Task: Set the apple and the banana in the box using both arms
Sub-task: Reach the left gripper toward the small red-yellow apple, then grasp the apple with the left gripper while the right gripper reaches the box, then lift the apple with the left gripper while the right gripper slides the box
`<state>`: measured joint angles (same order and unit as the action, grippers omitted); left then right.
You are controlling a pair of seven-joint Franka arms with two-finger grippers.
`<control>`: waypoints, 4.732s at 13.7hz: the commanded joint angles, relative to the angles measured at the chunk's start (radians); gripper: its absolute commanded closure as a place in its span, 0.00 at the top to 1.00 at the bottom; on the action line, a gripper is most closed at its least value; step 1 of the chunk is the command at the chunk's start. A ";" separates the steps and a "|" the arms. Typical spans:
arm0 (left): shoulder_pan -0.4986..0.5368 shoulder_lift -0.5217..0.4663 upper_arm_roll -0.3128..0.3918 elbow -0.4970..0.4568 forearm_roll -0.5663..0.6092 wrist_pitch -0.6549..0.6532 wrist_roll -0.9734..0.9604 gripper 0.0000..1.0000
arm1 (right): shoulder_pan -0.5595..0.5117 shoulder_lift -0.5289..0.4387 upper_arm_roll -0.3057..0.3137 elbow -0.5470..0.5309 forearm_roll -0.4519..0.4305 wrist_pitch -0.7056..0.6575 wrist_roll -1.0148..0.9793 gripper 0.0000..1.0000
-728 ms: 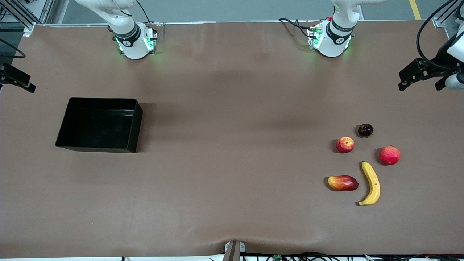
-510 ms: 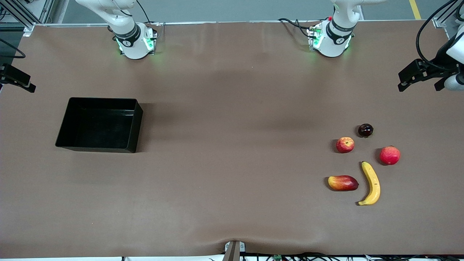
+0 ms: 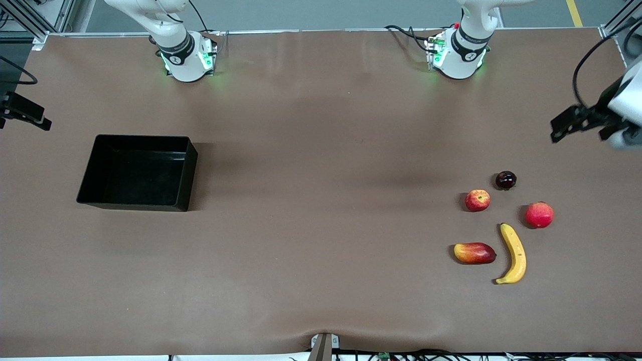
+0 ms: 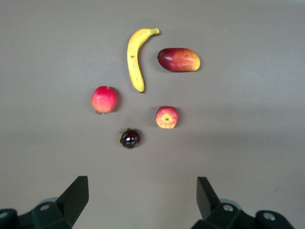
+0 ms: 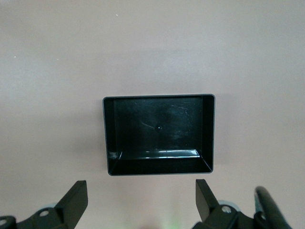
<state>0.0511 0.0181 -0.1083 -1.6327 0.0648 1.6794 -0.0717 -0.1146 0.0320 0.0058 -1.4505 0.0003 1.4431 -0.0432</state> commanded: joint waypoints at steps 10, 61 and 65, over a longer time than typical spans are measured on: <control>-0.002 0.115 -0.011 -0.493 0.003 0.615 -0.045 1.00 | -0.192 0.278 0.011 -0.013 -0.009 0.058 -0.178 1.00; -0.010 0.118 -0.100 -0.092 -0.065 0.005 -0.108 0.00 | 0.511 0.285 0.020 -0.288 0.316 0.428 0.386 0.00; -0.014 0.121 -0.132 -0.092 -0.072 0.005 -0.164 0.00 | 0.674 0.364 0.020 -0.289 0.345 0.575 0.517 0.00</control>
<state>0.0398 0.1392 -0.2226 -1.7371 0.0062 1.7036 -0.1969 0.5089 0.3627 0.0387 -1.7483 0.3044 1.9683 0.4324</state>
